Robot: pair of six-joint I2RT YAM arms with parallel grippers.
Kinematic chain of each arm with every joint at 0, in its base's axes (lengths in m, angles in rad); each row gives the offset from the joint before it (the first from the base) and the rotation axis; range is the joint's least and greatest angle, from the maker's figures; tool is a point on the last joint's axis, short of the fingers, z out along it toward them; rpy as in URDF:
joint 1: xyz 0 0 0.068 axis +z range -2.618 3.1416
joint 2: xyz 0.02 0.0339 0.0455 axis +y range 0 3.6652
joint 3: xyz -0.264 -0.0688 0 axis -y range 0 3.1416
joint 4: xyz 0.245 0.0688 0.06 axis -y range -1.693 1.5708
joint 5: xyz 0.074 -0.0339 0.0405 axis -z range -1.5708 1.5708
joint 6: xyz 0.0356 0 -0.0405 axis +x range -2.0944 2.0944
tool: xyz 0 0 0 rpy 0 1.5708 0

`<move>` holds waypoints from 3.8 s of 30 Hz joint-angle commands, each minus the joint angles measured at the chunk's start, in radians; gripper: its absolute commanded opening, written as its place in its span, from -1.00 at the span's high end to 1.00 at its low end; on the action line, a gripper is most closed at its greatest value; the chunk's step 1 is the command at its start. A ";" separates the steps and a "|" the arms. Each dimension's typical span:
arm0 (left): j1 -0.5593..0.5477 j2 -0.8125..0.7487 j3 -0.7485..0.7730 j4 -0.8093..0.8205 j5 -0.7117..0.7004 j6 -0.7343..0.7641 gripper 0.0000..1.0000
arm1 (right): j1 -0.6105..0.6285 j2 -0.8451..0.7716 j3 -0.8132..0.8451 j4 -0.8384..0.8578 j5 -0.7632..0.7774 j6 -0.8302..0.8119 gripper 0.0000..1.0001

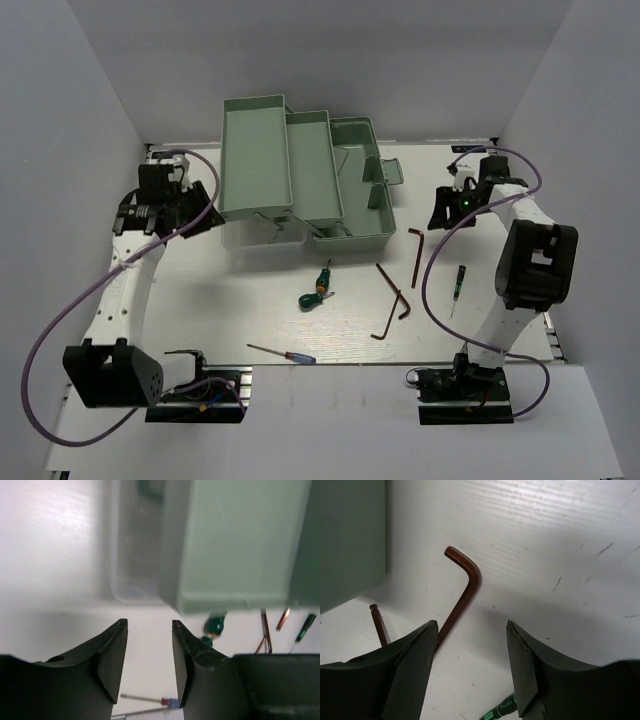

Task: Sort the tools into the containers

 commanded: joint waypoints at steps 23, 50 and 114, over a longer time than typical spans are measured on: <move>-0.304 -0.319 -0.411 -0.147 0.257 0.053 -0.10 | 0.267 0.143 -0.012 -0.137 0.529 0.272 1.00; -0.902 0.484 0.089 0.478 0.051 0.144 -0.45 | 0.387 0.306 0.760 -0.085 -0.022 0.445 0.84; -1.228 0.399 -0.015 0.400 -0.219 0.089 -0.13 | 0.537 -0.436 -0.337 -0.067 0.357 -0.039 1.00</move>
